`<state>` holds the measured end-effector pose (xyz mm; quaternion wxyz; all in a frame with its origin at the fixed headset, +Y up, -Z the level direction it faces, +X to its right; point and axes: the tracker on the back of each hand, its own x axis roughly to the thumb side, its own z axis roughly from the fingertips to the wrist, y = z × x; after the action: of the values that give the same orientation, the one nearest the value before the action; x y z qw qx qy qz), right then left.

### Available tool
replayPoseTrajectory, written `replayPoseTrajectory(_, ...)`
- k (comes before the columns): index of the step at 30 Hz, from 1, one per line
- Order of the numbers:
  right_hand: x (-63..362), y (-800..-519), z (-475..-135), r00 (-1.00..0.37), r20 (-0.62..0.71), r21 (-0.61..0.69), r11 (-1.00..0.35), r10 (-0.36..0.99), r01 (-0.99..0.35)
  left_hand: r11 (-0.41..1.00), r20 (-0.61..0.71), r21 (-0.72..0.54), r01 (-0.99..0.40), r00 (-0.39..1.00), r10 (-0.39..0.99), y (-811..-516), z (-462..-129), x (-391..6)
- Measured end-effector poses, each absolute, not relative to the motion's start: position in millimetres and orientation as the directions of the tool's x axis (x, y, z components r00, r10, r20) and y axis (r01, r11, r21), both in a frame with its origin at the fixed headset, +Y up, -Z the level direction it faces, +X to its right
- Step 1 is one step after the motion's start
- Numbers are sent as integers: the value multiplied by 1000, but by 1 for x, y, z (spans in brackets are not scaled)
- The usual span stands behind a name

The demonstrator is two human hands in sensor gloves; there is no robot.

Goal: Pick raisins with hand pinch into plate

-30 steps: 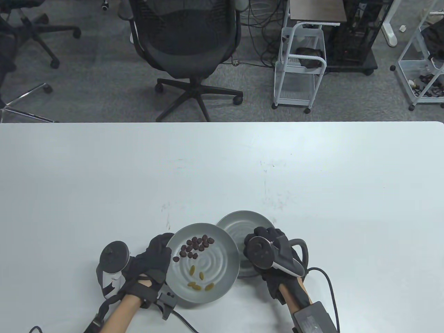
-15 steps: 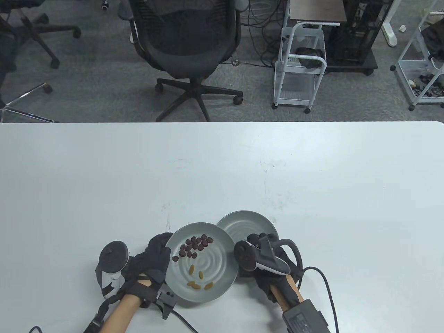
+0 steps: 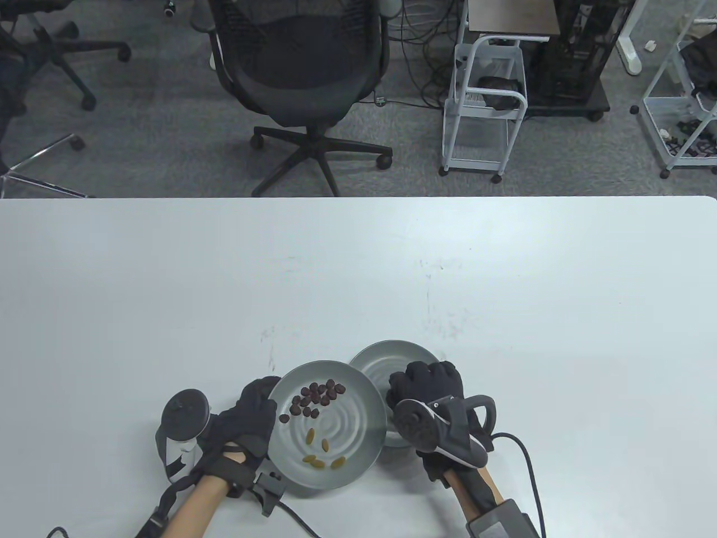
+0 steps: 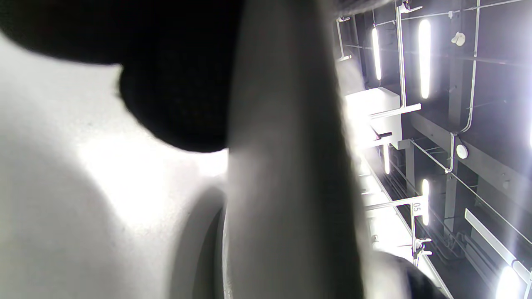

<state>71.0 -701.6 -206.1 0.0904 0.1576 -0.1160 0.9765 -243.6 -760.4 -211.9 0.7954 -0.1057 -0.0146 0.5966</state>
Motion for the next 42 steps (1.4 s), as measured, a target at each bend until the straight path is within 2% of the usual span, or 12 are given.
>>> replayPoseTrajectory(6, 41, -693, -182, -869, 483, -205, -951, 110, -234, 272, -100, -185, -944, 294, 951, -761, -212, -243)
replayPoseTrajectory(10, 19, -691, -167, -793, 592, -61, -972, 146, -225, 272, -100, -185, -944, 293, 951, -761, -212, -242)
replayPoseTrajectory(13, 6, -694, -159, -755, 641, 19, -986, 138, -164, 272, -98, -184, -945, 293, 951, -761, -212, -242)
replayPoseTrajectory(17, -3, -699, -155, -747, 653, 91, -992, 128, -90, 271, -97, -184, -945, 292, 951, -761, -213, -242)
replayPoseTrajectory(29, -8, -700, -151, -761, 647, -10, -998, 38, -59, 274, -89, -184, -944, 294, 952, -762, -212, -241)
replayPoseTrajectory(42, -9, -701, -151, -776, 630, -48, -999, -11, -25, 273, -79, -175, -946, 290, 954, -761, -211, -241)
